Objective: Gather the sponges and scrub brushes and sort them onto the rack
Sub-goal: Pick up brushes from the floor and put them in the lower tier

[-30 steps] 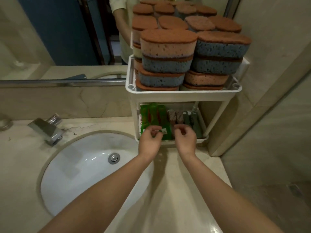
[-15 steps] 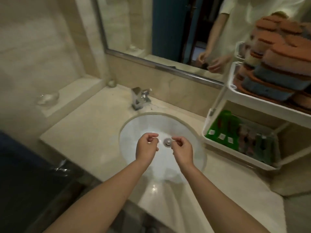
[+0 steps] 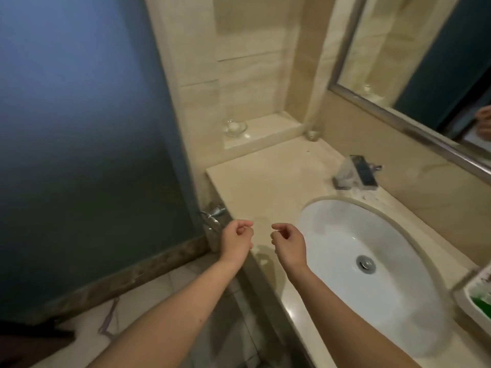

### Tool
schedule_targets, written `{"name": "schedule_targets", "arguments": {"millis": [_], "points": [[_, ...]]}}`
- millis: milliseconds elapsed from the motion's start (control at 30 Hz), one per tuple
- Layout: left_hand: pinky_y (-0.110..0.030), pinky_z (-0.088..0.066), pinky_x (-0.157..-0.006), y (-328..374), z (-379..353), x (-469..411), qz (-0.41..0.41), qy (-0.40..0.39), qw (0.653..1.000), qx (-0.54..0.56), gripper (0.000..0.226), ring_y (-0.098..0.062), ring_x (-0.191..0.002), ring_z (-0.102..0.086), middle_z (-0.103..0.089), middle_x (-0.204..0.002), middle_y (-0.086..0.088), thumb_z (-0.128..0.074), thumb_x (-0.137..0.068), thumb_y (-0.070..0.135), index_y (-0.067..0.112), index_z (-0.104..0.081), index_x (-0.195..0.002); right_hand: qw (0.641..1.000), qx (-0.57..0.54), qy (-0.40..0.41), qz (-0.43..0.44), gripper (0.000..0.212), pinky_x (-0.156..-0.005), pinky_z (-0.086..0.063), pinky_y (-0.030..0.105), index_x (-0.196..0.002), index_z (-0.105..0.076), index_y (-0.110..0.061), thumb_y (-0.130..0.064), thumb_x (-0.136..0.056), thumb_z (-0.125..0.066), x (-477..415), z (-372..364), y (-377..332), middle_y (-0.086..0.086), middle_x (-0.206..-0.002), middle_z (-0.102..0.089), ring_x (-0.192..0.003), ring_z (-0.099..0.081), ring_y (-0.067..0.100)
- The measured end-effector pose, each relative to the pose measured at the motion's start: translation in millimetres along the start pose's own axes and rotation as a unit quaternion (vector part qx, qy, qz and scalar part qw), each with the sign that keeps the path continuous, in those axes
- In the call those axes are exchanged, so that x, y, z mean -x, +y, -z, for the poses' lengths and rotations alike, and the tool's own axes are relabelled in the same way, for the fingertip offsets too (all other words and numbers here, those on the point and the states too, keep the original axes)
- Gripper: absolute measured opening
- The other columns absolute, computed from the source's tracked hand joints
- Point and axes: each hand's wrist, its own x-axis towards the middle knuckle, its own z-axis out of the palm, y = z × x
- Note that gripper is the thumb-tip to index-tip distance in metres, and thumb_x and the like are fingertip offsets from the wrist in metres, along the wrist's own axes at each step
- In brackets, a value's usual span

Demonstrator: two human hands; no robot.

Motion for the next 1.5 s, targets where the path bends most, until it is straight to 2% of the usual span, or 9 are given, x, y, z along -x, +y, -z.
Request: {"name": "schedule_targets", "arguments": {"millis": [200,300,400,667,1000,1100,1200,1300,1500], "points": [[-0.016,-0.036,-0.040,-29.8,89.9,-5.3,0.052,0.088,0.995,0.009,0.020,-0.012,-0.049,-0.054,-0.065,-0.079,-0.002,-0.054,-0.088,0.004,0.022,-0.063,-0.085,0.995,0.043,-0.091,0.026,0.018,-0.082,-0.049,0.030,-0.096,-0.068,-0.012,-0.005,-0.084,-0.057,12.1,-90.0,-6.3,0.002,-0.091,-0.069,-0.086,-0.063,0.016],[-0.021,-0.041,-0.049,-51.5,136.1,-2.8,0.067,0.126,0.990,0.004,0.022,-0.012,-0.051,-0.057,-0.068,-0.084,-0.002,-0.055,-0.087,0.007,0.026,-0.063,-0.084,0.987,0.063,-0.139,0.045,0.017,-0.076,-0.047,0.024,-0.092,-0.067,-0.017,-0.005,-0.084,-0.058,27.4,-135.9,-6.1,-0.003,-0.086,-0.067,-0.081,-0.061,0.012],[-0.020,-0.039,-0.047,-73.5,179.5,2.3,0.096,0.162,0.982,0.005,0.019,-0.013,-0.059,-0.060,-0.068,-0.087,-0.001,-0.055,-0.088,0.012,0.030,-0.063,-0.085,0.978,0.079,-0.191,0.034,0.015,-0.074,-0.047,0.027,-0.091,-0.065,-0.019,-0.006,-0.086,-0.059,44.3,-179.5,-5.1,0.001,-0.083,-0.066,-0.076,-0.059,0.015],[-0.022,-0.040,-0.050,-114.3,286.6,12.4,0.143,0.233,0.961,0.038,0.015,-0.011,-0.061,-0.061,-0.067,-0.085,0.004,-0.054,-0.091,0.015,0.026,-0.064,-0.092,0.953,0.120,-0.279,0.006,0.016,-0.078,-0.054,0.038,-0.101,-0.063,-0.015,-0.008,-0.089,-0.058,93.8,-283.1,-4.5,0.005,-0.089,-0.066,-0.080,-0.061,0.020],[-0.022,-0.039,-0.045,-161.2,409.6,-1.6,0.190,0.286,0.935,0.093,0.015,-0.014,-0.059,-0.057,-0.065,-0.090,-0.007,-0.054,-0.090,0.008,0.016,-0.065,-0.097,0.922,0.173,-0.347,-0.006,0.019,-0.068,-0.048,0.030,-0.100,-0.064,-0.015,-0.006,-0.086,-0.056,127.6,-410.6,5.9,0.002,-0.082,-0.065,-0.070,-0.058,0.015],[-0.021,-0.039,-0.042,-182.4,437.6,-5.2,0.211,0.289,0.927,0.108,0.018,-0.017,-0.059,-0.057,-0.067,-0.088,-0.006,-0.053,-0.089,0.006,0.012,-0.065,-0.102,0.911,0.187,-0.367,-0.015,0.019,-0.064,-0.044,0.026,-0.098,-0.065,-0.014,-0.004,-0.084,-0.057,132.3,-447.1,19.0,0.000,-0.075,-0.061,-0.064,-0.055,0.013],[-0.019,-0.042,-0.043,-205.8,461.0,-10.1,0.230,0.298,0.921,0.103,0.016,-0.011,-0.060,-0.057,-0.069,-0.099,-0.005,-0.054,-0.089,0.008,0.020,-0.063,-0.094,0.901,0.202,-0.384,-0.030,0.020,-0.065,-0.043,0.027,-0.099,-0.065,-0.013,-0.003,-0.084,-0.057,132.9,-482.3,38.2,0.001,-0.074,-0.060,-0.064,-0.054,0.015],[-0.020,-0.046,-0.047,-236.7,478.7,-17.8,0.255,0.312,0.907,0.118,0.017,-0.013,-0.065,-0.059,-0.067,-0.096,-0.004,-0.053,-0.092,0.008,0.023,-0.062,-0.092,0.889,0.207,-0.406,-0.051,0.019,-0.063,-0.042,0.030,-0.097,-0.064,-0.016,-0.004,-0.085,-0.057,129.7,-514.6,62.5,0.000,-0.074,-0.059,-0.064,-0.053,0.017],[-0.024,-0.055,-0.056,-336.4,497.6,-49.8,0.296,0.332,0.886,0.129,0.015,-0.013,-0.070,-0.063,-0.066,-0.092,-0.005,-0.057,-0.091,0.008,0.018,-0.064,-0.100,0.873,0.220,-0.425,-0.093,0.019,-0.069,-0.047,0.034,-0.097,-0.063,-0.016,-0.003,-0.086,-0.056,102.8,-587.1,147.4,0.000,-0.079,-0.062,-0.075,-0.058,0.019]]}}
